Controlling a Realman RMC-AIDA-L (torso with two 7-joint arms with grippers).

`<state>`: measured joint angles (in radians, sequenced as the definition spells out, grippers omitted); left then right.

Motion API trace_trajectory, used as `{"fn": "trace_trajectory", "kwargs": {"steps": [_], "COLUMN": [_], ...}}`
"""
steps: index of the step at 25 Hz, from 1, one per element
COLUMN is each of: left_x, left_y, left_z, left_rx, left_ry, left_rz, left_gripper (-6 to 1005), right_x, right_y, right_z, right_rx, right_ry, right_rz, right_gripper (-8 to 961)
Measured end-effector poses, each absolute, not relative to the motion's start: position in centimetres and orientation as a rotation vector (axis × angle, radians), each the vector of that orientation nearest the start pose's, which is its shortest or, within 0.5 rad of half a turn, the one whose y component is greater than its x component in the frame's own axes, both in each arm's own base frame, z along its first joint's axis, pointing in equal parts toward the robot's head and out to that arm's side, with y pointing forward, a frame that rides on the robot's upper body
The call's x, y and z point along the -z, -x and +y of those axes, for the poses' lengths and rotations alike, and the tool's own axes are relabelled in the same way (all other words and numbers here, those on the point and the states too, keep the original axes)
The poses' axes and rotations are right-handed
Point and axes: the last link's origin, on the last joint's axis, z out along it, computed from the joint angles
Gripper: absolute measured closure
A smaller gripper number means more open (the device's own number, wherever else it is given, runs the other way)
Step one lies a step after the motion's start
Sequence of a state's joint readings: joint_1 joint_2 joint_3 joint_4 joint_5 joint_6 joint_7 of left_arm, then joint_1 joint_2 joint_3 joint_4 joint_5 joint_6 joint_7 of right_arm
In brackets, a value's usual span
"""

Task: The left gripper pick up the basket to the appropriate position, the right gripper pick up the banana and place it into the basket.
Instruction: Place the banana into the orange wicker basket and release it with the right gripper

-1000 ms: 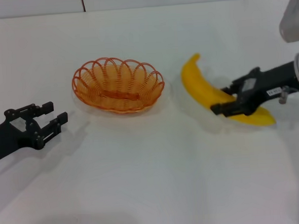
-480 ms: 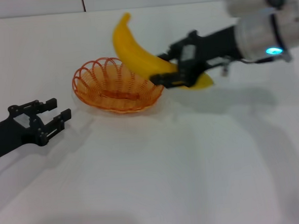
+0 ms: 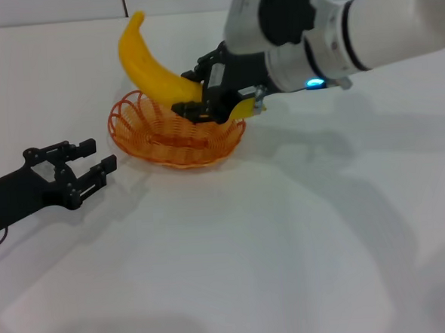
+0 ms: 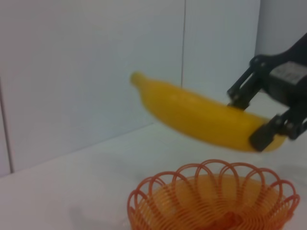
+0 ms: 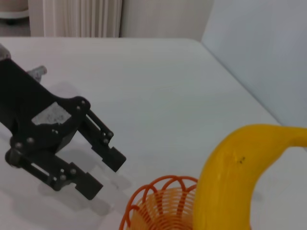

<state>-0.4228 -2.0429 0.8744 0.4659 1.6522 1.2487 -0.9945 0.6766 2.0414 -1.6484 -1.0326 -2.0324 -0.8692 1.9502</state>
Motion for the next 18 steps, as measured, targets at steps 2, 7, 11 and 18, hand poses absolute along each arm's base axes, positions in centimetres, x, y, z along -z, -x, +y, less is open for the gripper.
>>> {"fn": "trace_trajectory", "kwargs": {"steps": [2, 7, 11, 18], "left_x": [1.64, 1.9, 1.89, 1.78], "left_y": [31.22, 30.98, 31.03, 31.19], "left_z": [32.54, 32.73, 32.71, 32.61], "left_rx": [0.585, 0.592, 0.591, 0.59], "left_ry": [2.461, 2.47, 2.469, 2.463], "left_rz": [-0.493, -0.497, -0.498, -0.503], "left_gripper": [540, 540, 540, 540], "right_x": [7.52, 7.96, 8.0, 8.05], "right_y": [-13.2, -13.46, -13.44, -13.19], "right_z": [39.81, 39.81, 39.81, 39.99], "right_rx": [-0.051, -0.034, -0.037, -0.079], "right_ry": [2.727, 2.73, 2.729, 2.703], "right_rz": [0.165, 0.17, 0.172, 0.176], "right_gripper": [470, 468, 467, 463]}}
